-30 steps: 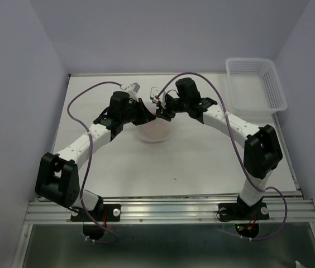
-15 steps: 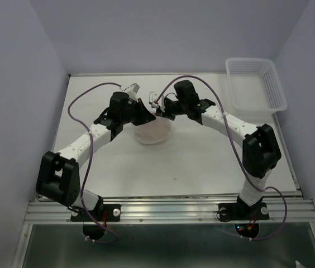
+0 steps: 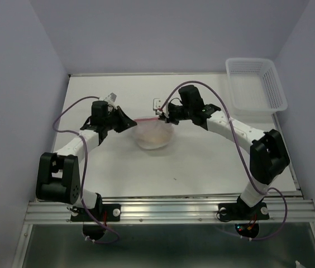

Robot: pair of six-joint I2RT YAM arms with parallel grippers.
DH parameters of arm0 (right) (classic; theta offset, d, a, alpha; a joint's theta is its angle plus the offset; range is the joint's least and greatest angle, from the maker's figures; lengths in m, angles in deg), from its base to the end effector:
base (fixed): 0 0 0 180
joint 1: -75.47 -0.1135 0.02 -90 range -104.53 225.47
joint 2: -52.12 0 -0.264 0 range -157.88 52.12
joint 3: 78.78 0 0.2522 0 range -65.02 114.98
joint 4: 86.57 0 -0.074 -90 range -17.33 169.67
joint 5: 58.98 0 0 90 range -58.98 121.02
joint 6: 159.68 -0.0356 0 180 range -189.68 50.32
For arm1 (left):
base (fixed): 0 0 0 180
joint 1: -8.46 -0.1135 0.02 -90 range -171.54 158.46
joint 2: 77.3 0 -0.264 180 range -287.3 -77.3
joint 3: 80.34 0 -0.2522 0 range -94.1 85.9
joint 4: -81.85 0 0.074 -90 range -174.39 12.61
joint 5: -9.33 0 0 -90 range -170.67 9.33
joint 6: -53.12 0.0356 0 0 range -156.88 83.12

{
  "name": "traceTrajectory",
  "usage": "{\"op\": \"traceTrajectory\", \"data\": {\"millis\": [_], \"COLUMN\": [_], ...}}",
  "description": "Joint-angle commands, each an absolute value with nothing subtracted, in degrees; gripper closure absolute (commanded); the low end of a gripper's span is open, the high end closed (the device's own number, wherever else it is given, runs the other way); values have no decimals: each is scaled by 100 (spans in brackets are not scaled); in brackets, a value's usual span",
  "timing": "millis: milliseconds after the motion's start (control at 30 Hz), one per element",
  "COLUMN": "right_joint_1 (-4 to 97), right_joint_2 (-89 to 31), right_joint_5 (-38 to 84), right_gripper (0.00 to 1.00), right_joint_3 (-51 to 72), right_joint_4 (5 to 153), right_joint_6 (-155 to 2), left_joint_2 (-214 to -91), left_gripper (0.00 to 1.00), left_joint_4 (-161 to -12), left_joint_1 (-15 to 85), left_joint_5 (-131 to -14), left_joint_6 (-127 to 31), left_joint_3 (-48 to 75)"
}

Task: Place the bra in the laundry bag and zip it closed

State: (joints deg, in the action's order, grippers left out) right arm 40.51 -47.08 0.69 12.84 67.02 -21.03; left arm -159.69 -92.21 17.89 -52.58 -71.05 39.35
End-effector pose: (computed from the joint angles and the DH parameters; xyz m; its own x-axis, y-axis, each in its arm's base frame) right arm 0.3167 0.2434 0.2823 0.3262 -0.5626 -0.7597 -0.8974 0.0684 -0.4359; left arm 0.3048 -0.0676 0.2309 -0.6949 -0.3869 -0.6062 0.1986 0.7069 -0.6788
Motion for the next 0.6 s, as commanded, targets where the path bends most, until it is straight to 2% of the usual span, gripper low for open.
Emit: {"op": "traceTrajectory", "data": {"millis": [0, 100, 200, 267, 333, 367, 433, 467, 533, 567], "right_joint_1": [4330, 4462, 4462, 4462, 4462, 4462, 4462, 4462, 4462, 4462], "right_joint_2": [-4114, -3894, -3762, -3796, -3867, -3902, -4016, -4025, -4078, -4078], "right_joint_5": [-9, -465, -607, -450, -326, -239, -212, -177, -168, -202], "right_gripper": [99, 99, 99, 99, 95, 82, 69, 39, 23, 11], "right_joint_3": [1162, 995, 863, 872, 907, 933, 1038, 1056, 1135, 1162], "right_joint_4": [6956, 7000, 7061, 7053, 7070, 7070, 7071, 7079, 7079, 7053], "right_joint_6": [-2046, -2089, -2116, -2203, -2309, -2344, -2608, -2739, -2924, -3029], "left_joint_2": [-16008, -16325, -16510, -16292, -16045, -15914, -15667, -15588, -15552, -15526], "left_gripper": [100, 100, 100, 100, 100, 100, 100, 100, 100, 100], "left_joint_4": [-9651, -10370, -10426, -10434, -10391, -10286, -10224, -10171, -9847, -9733], "left_joint_1": [1295, 1075, 1083, 1153, 1346, 1399, 1548, 1610, 1803, 2091], "left_joint_5": [-5571, -5099, -4782, -4770, -4937, -5112, -5088, -5079, -5140, -5271], "left_joint_6": [-6931, -6948, -7045, -7071, -6993, -6975, -6966, -6984, -7010, -7036], "left_joint_3": [4142, 4186, 3994, 4002, 4019, 4011, 3976, 3888, 3774, 3712]}}
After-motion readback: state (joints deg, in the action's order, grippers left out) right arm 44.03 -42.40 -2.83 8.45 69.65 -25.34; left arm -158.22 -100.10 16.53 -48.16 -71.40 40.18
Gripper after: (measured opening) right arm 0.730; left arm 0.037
